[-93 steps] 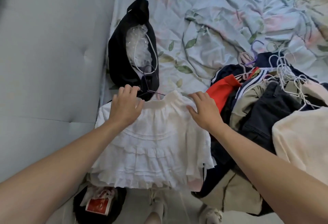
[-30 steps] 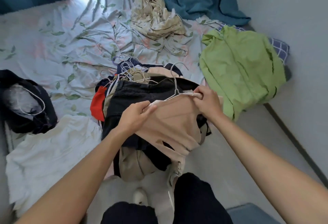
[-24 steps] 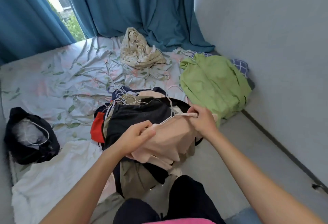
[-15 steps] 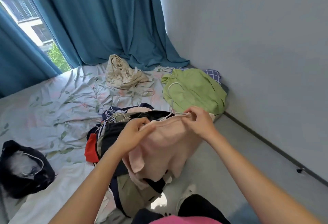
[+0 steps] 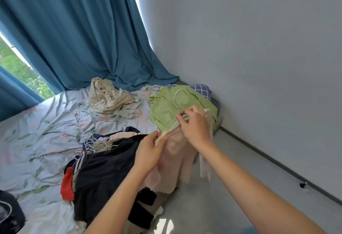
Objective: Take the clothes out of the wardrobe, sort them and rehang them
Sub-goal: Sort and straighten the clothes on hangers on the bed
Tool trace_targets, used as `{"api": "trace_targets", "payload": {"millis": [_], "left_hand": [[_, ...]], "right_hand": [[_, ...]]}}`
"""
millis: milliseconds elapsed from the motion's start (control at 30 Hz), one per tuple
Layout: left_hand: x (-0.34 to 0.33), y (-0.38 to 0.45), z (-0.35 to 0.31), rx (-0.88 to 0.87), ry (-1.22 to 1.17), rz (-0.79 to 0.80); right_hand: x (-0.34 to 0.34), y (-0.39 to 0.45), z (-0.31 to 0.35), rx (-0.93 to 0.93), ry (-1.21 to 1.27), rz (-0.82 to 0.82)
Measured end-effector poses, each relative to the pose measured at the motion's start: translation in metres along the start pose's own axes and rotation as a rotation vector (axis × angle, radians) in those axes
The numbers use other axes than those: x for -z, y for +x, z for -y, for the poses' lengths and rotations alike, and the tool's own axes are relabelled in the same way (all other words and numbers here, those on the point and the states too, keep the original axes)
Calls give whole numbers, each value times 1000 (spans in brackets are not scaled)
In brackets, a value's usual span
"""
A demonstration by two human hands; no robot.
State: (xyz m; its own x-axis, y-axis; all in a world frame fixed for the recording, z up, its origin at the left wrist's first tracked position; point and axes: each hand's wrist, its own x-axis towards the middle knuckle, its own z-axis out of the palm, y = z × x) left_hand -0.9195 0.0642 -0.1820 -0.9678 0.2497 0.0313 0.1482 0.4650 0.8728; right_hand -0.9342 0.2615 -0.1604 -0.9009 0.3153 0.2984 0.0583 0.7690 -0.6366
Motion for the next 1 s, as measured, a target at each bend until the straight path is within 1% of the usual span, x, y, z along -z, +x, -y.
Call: {"api": "trace_targets", "payload": {"millis": [100,167,233,333,467,533,600,767,833,900,1000], "left_hand": [[-56,12,-27,16,-70,31],[-88,19,-43,10,-108,88],[-113,28,-53,-3,-120,151],[-137,45,-61,-6,-147,253],[-154,78,-60,16,-95,303],[-161,98,-57,19,-79,303],[-171,123,-55,-1,-52,263],[-195,200,-56,-161,112,101],[-201,233,-54,-200,164,69],[-203,262,-49,-218,230,86],[-204,296,-35,-210,323,165]], "right_hand": [[28,23,-37,-2,-28,-60],[43,36,-64,-1,-23,-77],[54,49,-89,-39,4,-92],[70,67,-119,-92,89,-109],[81,91,-159,-174,260,-81],[83,103,-178,-245,352,-54],[87,117,-194,-276,383,-49],[102,159,-222,-296,416,2],[103,178,-230,-302,433,18],[100,199,-238,-292,452,43],[88,230,-242,-283,451,57]]}}
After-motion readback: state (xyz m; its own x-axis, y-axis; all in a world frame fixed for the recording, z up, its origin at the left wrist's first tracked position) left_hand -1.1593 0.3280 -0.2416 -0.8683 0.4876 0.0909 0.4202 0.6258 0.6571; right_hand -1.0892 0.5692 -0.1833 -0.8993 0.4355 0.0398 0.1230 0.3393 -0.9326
